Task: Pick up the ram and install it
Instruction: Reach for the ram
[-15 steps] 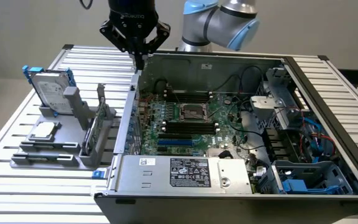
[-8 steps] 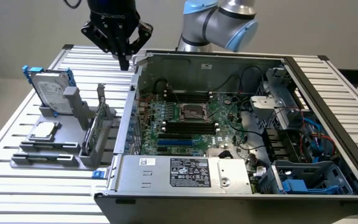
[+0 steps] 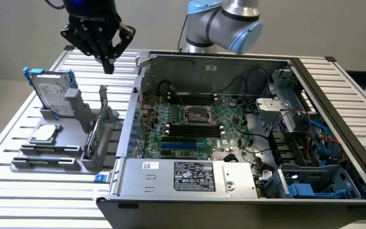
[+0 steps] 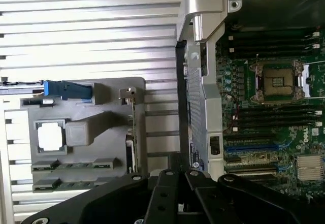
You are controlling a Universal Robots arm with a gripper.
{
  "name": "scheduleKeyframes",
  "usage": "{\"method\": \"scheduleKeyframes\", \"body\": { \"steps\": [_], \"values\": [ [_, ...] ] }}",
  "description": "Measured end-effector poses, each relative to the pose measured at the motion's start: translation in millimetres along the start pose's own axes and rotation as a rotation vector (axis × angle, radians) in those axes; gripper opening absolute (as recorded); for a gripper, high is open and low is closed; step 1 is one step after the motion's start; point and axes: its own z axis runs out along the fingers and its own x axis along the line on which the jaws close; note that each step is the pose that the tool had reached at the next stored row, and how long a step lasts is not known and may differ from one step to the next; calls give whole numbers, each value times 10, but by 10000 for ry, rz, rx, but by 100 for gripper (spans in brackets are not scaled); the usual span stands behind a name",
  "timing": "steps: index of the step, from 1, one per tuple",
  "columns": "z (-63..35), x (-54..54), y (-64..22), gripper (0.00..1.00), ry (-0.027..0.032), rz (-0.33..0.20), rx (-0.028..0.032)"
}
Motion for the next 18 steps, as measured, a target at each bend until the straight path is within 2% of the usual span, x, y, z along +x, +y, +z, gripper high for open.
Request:
{"method": "scheduleKeyframes", "body": {
  "steps": [18],
  "values": [
    [164,719,-309,11,33,1,2]
  ]
}}
